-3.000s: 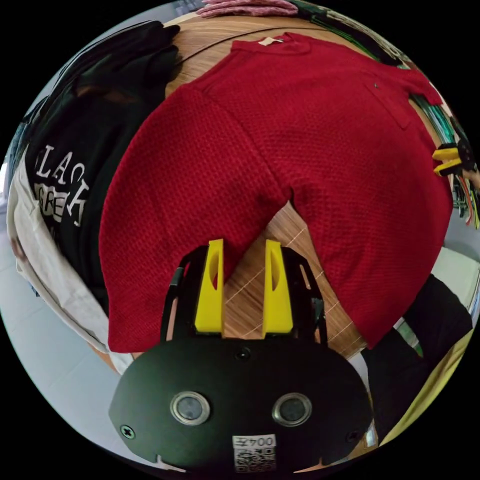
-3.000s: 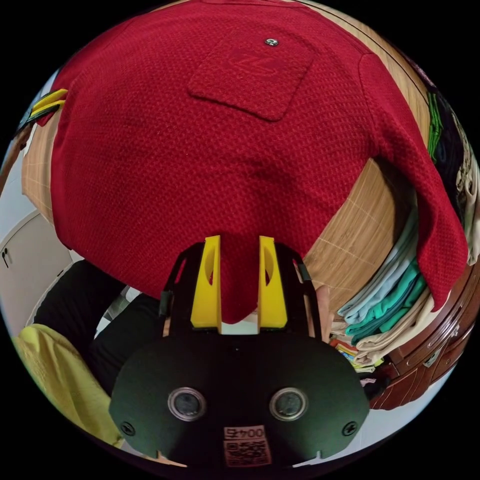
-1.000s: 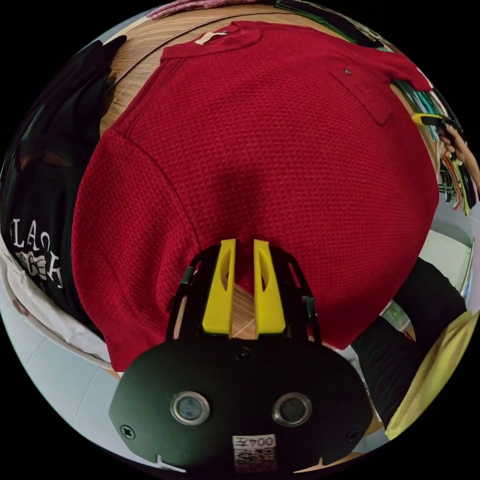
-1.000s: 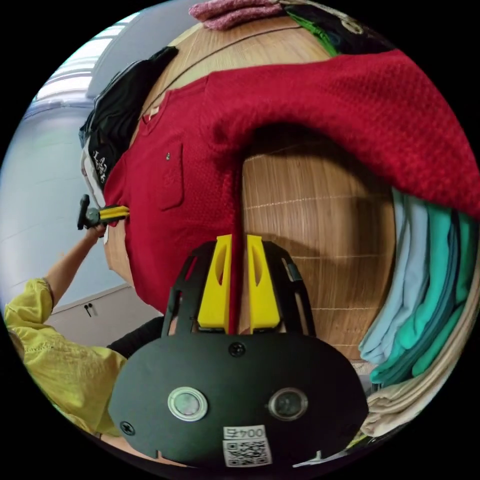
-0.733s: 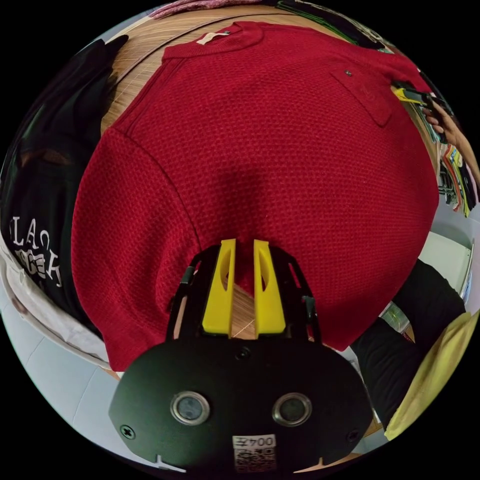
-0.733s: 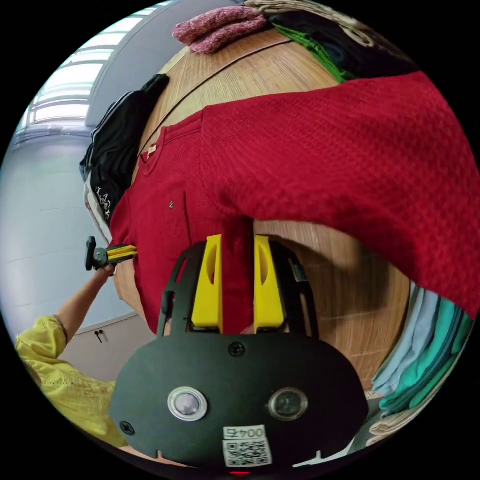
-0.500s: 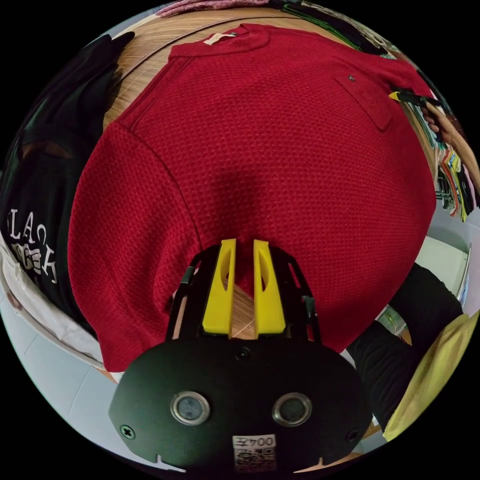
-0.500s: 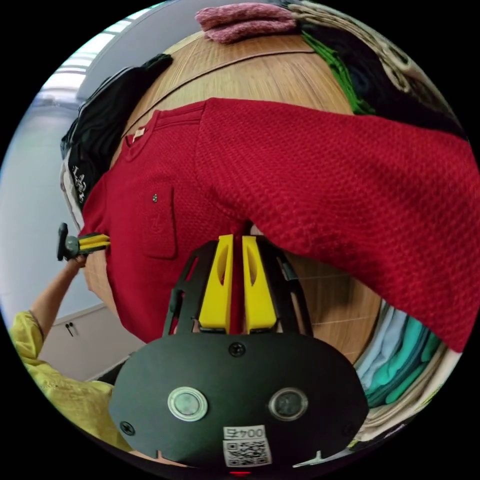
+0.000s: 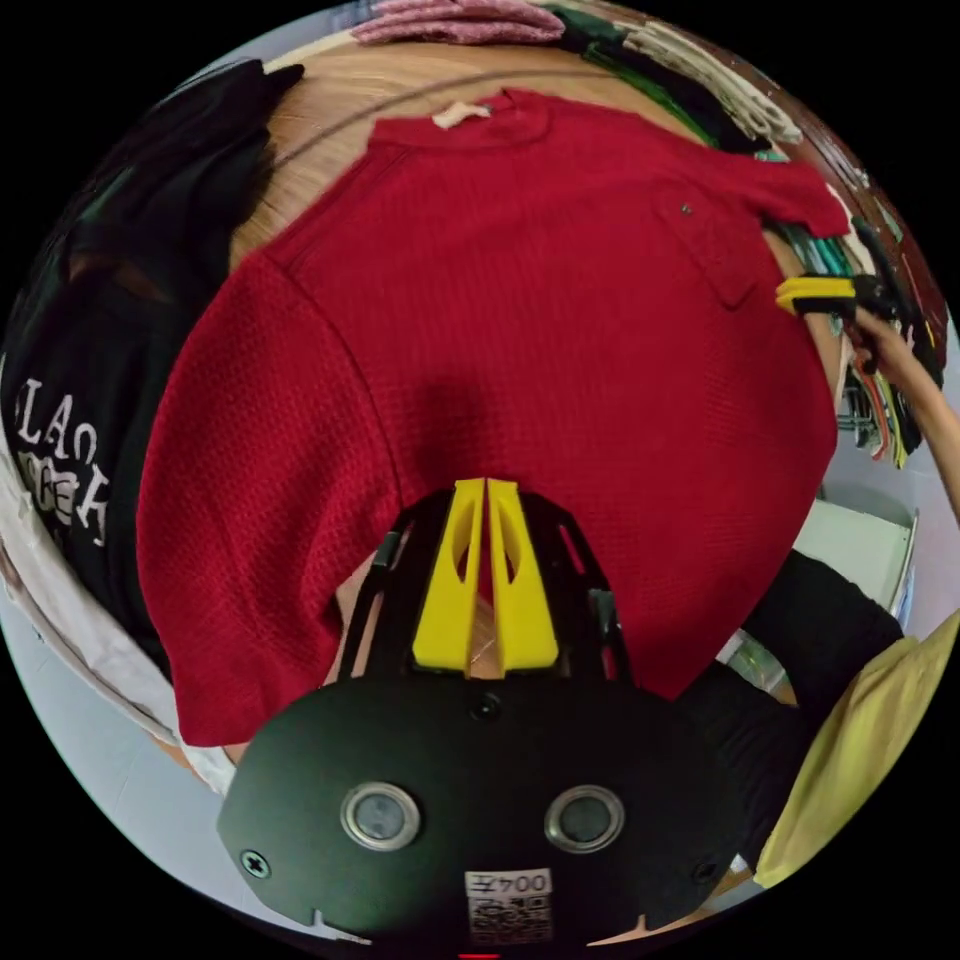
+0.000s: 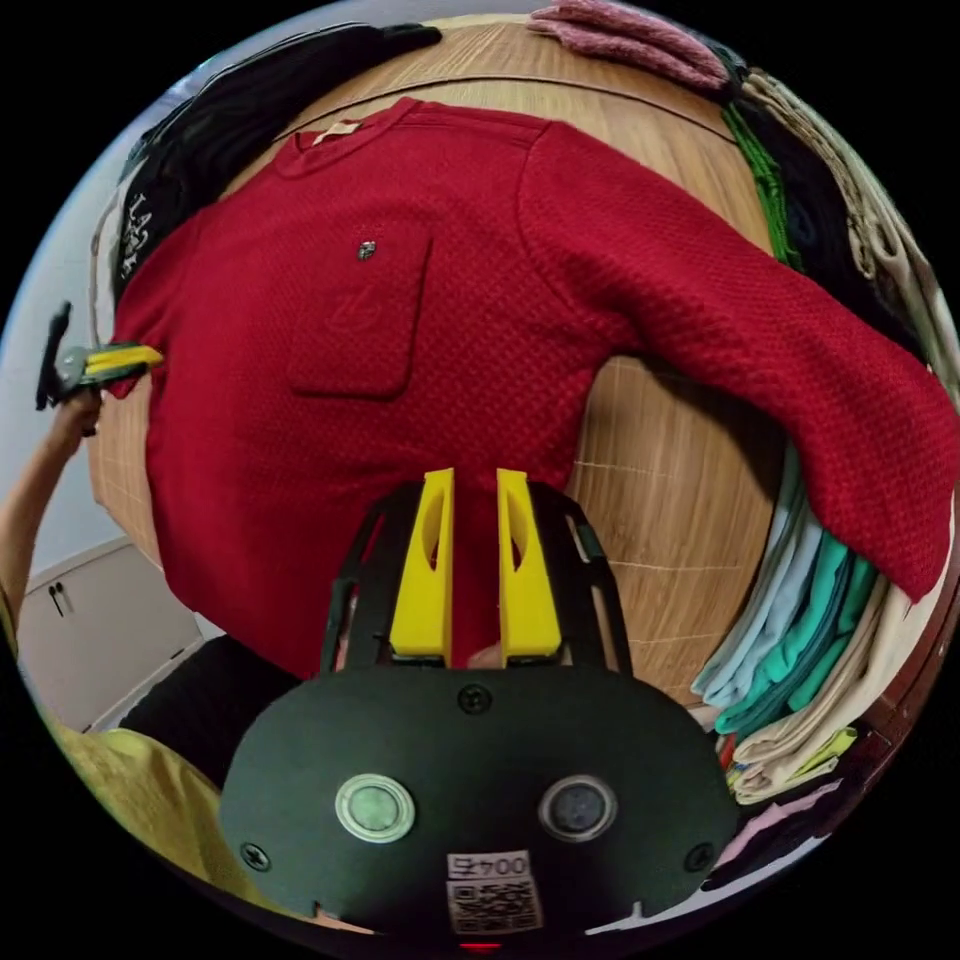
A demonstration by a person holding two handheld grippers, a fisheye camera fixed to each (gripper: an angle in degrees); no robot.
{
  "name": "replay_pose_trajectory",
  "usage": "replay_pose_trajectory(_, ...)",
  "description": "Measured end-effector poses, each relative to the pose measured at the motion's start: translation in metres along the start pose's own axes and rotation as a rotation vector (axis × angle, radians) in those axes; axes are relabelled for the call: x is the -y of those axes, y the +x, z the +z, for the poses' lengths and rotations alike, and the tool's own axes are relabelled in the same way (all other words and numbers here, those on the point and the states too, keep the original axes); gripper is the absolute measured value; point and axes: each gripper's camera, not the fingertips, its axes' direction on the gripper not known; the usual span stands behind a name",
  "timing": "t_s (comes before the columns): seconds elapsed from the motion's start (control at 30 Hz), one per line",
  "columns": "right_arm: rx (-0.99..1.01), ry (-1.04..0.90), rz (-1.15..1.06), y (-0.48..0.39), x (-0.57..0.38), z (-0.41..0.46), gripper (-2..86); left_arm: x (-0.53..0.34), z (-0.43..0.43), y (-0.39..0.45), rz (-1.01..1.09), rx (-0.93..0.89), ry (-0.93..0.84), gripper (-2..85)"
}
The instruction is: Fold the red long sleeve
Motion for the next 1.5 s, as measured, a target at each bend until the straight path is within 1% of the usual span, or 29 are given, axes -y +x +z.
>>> replay_pose_trajectory(0.07, 0.006, -0.019, -0.01, -0.004, -0.001, -0.002, 7.4, 0.008, -0.011, -0.018, -0.055, 0.011, 0.07, 2.6)
replay_pose_trajectory(0.1, 0.018, -0.024, -0.003, -0.003, -0.001, -0.003, 7.4, 0.011, -0.01, -0.024, -0.064, 0.013, 0.067, 2.7)
replay_pose_trajectory(0.2, 0.066, -0.047, 0.021, 0.0, -0.003, -0.006, 7.3, 0.032, 0.02, -0.052, -0.116, 0.052, -0.056, 3.3)
replay_pose_trajectory(0.23, 0.078, -0.053, 0.024, 0.0, -0.004, -0.008, 7.3, 0.037, 0.038, -0.061, -0.122, 0.085, -0.135, 3.7)
replay_pose_trajectory(0.3, 0.088, -0.056, 0.026, -0.001, -0.008, -0.011, 7.3, 0.039, 0.047, -0.074, -0.122, 0.065, -0.146, 4.0)
replay_pose_trajectory(0.4, 0.092, -0.047, 0.032, -0.004, -0.018, -0.016, 7.3, 0.032, 0.056, -0.1, -0.218, -0.056, -0.162, 3.6)
replay_pose_trajectory(0.53, 0.129, 0.009, 0.003, -0.007, -0.045, -0.04, 7.7, -0.018, 0.043, -0.095, -0.24, -0.136, -0.002, 4.8)
replay_pose_trajectory(0.6, 0.214, 0.057, 0.047, 0.002, -0.066, -0.052, 8.1, -0.054, 0.047, -0.089, -0.267, -0.183, 0.022, 5.8)
replay_pose_trajectory(0.67, 0.348, 0.115, 0.149, 0.021, -0.1, -0.06, 9.7, -0.105, 0.062, -0.083, -0.326, -0.251, 0.057, 6.6)
replay_pose_trajectory(0.7, 0.366, 0.128, 0.172, 0.026, -0.109, -0.06, 9.8, -0.117, 0.067, -0.082, -0.346, -0.276, 0.066, 6.7)
replay_pose_trajectory(0.77, 0.399, 0.125, 0.234, 0.037, -0.141, -0.057, 10.9, -0.154, 0.093, -0.085, -0.449, -0.394, 0.098, 7.4)
replay_pose_trajectory(0.87, 0.428, 0.102, 0.275, 0.043, -0.173, -0.052, 11.3, -0.175, 0.117, -0.095, -0.56, -0.491, 0.159, 8.3)
replay_pose_trajectory(0.93, 0.42, 0.098, 0.285, 0.042, -0.188, -0.054, 11.1, -0.171, 0.125, -0.098, -0.575, -0.492, 0.161, 8.9)
replay_pose_trajectory(1.0, 0.393, 0.09, 0.267, 0.036, -0.199, -0.056, 9.5, -0.159, 0.132, -0.096, -0.547, -0.461, 0.132, 8.7)
replay_pose_trajectory(1.1, 0.313, 0.064, 0.212, 0.025, -0.209, -0.06, 5.7, -0.14, 0.142, -0.087, -0.497, -0.334, 0.035, 5.8)
replay_pose_trajectory(1.13, 0.258, 0.048, 0.202, 0.024, -0.211, -0.062, 3.8, -0.137, 0.146, -0.084, -0.472, -0.295, 0.006, 4.6)
replay_pose_trajectory(1.17, 0.185, 0.021, 0.203, 0.026, -0.214, -0.063, 3.5, -0.139, 0.148, -0.085, -0.482, -0.285, 0.007, 4.0)
replay_pose_trajectory(1.2, 0.182, 0.01, 0.191, 0.028, -0.216, -0.063, 3.4, -0.141, 0.149, -0.086, -0.491, -0.284, 0.008, 3.8)
replay_pose_trajectory(1.27, 0.243, 0.007, 0.209, 0.04, -0.228, -0.069, 3.9, -0.149, 0.156, -0.09, -0.537, -0.322, 0.026, 3.3)
replay_pose_trajectory(1.37, 0.251, 0.056, 0.198, 0.042, -0.25, -0.09, 6.4, -0.154, 0.157, -0.086, -0.526, -0.361, 0.047, 3.0)
replay_pose_trajectory(1.43, 0.313, 0.098, 0.223, 0.048, -0.267, -0.105, 10.9, -0.157, 0.152, -0.08, -0.505, -0.341, 0.047, 3.0)
replay_pose_trajectory(1.5, 0.38, 0.178, 0.273, 0.058, -0.287, -0.125, 12.2, -0.16, 0.146, -0.07, -0.48, -0.323, 0.042, 3.1)
